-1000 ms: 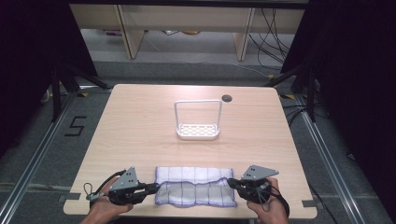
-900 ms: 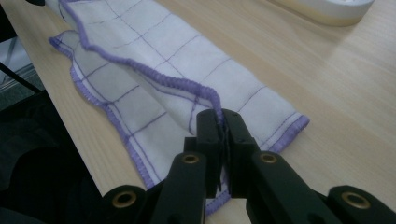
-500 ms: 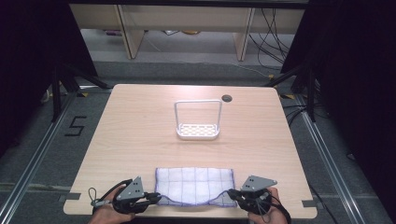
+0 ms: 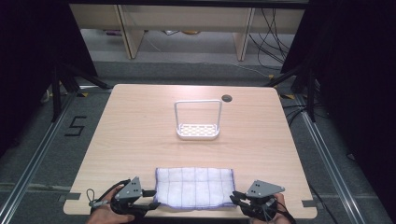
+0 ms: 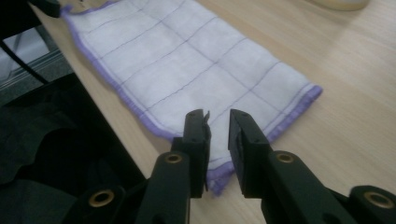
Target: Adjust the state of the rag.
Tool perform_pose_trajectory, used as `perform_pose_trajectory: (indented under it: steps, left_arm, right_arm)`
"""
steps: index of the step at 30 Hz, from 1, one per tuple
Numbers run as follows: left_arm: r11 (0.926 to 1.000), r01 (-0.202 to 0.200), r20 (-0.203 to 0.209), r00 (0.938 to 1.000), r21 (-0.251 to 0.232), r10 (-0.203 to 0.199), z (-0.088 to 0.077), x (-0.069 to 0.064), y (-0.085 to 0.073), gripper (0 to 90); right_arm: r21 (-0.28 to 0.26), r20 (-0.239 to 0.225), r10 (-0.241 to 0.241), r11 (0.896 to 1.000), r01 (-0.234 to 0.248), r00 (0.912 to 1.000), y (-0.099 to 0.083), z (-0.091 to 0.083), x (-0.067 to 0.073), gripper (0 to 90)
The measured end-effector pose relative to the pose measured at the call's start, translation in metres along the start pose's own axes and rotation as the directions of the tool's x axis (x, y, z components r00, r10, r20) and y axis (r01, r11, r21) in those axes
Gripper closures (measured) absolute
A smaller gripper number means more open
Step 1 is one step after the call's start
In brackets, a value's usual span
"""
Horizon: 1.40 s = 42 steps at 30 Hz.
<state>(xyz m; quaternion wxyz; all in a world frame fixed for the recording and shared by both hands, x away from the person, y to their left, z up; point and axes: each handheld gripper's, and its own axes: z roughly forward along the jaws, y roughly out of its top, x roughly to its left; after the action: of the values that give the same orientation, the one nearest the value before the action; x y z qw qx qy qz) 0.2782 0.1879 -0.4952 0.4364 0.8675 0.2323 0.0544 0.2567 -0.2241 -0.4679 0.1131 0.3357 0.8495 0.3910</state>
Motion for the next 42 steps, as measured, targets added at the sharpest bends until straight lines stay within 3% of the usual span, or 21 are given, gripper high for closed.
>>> perform_pose_trajectory:
  steps: [2,3,5,6,7,8,10,11,14,15,18,20,21,27,29,35,36,39,40,41,42]
  left_arm:
    - [0.9995,0.005,-0.012,0.9999,-0.031,-0.005,-0.005,0.003,0.003,51.5]
    - [0.9984,0.022,-0.021,0.9995,-0.052,-0.023,-0.005,0.005,0.005,48.0]
    - [0.9966,0.043,-0.043,0.998,-0.071,-0.046,-0.006,0.012,0.011,47.1]
    - [0.9969,0.037,-0.067,0.9969,-0.069,-0.042,-0.004,0.021,0.017,46.6]
    - [0.9969,0.037,-0.067,0.9969,-0.069,-0.042,-0.004,0.021,0.017,46.0]
    - [0.9954,0.063,-0.082,0.9942,-0.073,-0.069,-0.001,0.024,0.019,45.5]
    - [0.9948,0.076,-0.087,0.9928,-0.068,-0.082,0.005,0.033,0.025,44.8]
    - [0.9943,0.083,-0.111,0.9898,-0.067,-0.09,0.012,0.041,0.029,43.4]
    - [0.9939,0.098,-0.132,0.9858,-0.05,-0.104,0.023,0.052,0.034,40.3]
    - [0.9964,0.083,-0.138,0.9868,-0.018,-0.084,0.024,0.057,0.035,39.3]
    - [0.9938,0.109,-0.144,0.9833,-0.022,-0.111,0.031,0.064,0.037,37.0]
    - [0.9926,0.121,-0.153,0.9812,0.012,-0.117,0.036,0.075,0.037,36.3]
    - [0.9918,0.127,-0.151,0.9808,0.016,-0.123,0.038,0.077,0.037,36.3]
    - [0.9902,0.128,-0.151,0.9815,0.056,-0.118,0.047,0.083,0.034,36.8]
    - [0.99,0.129,-0.148,0.9817,0.056,-0.12,0.048,0.082,0.033,38.5]
    - [0.9916,0.107,-0.112,0.9888,0.073,-0.098,0.052,0.078,0.031,50.0]
    - [0.9922,0.086,-0.105,0.9915,0.09,-0.077,0.052,0.078,0.031,51.4]
    - [0.9914,0.1,-0.107,0.9901,0.083,-0.091,0.054,0.077,0.03,56.5]
    - [0.9928,0.091,-0.098,0.9917,0.077,-0.083,0.053,0.077,0.03,59.2]
    - [0.9928,0.091,-0.098,0.9917,0.077,-0.083,0.053,0.077,0.03,62.7]
    - [0.9934,0.063,-0.082,0.9951,0.096,-0.055,0.052,0.078,0.029,65.6]
  right_arm:
    - [-0.001,0.025,0.015,1.0,-0.015,0.9996,0.001,-0.001,-0.005,73.3]
    - [0.002,0.051,0.05,0.999,-0.051,0.9974,0.001,0.0,-0.008,68.2]
    - [0.007,0.063,0.054,0.998,-0.055,0.9965,0.001,0.004,-0.011,63.4]
    - [0.023,0.065,0.074,0.997,-0.076,0.9952,0.002,0.005,-0.011,60.4]
    - [0.031,0.081,0.069,0.997,-0.071,0.9944,0.002,0.007,-0.011,57.9]
    - [0.033,0.101,0.091,0.995,-0.095,0.9907,0.002,0.008,-0.008,56.3]
    - [0.044,0.109,0.076,0.996,-0.081,0.9912,0.003,0.01,-0.009,54.8]
    - [0.071,0.113,0.117,0.99,-0.125,0.9867,0.003,0.011,-0.004,52.2]
    - [0.093,0.131,0.116,0.987,-0.129,0.9845,0.002,0.015,-0.005,47.8]
    - [0.095,0.137,0.119,0.987,-0.132,0.9835,0.001,0.016,-0.005,46.9]
    - [0.107,0.142,0.111,0.986,-0.127,0.9836,0.0,0.019,-0.007,44.8]
    - [0.141,0.149,0.113,0.981,-0.134,0.9824,-0.001,0.023,-0.005,43.8]
    - [0.142,0.15,0.088,0.984,-0.109,0.9847,-0.002,0.025,-0.005,43.6]
    - [0.199,0.16,0.048,0.977,-0.08,0.9859,-0.003,0.033,-0.001,43.7]
    - [0.206,0.168,0.055,0.974,-0.09,0.9843,-0.004,0.036,0.001,44.1]
    - [0.21,0.16,0.046,0.974,-0.079,0.9861,-0.005,0.037,0.001,45.9]
    - [0.207,0.158,0.044,0.975,-0.077,0.9864,-0.005,0.037,0.001,46.1]
    - [0.209,0.157,0.05,0.975,-0.082,0.9864,-0.005,0.037,0.001,47.9]
    - [0.209,0.146,0.082,0.971,-0.112,0.9858,-0.005,0.037,0.003,52.3]
    - [0.209,0.146,0.082,0.971,-0.112,0.9858,-0.005,0.037,0.003,52.3]
    - [0.206,0.13,0.105,0.97,-0.131,0.9858,-0.006,0.037,0.004,56.6]
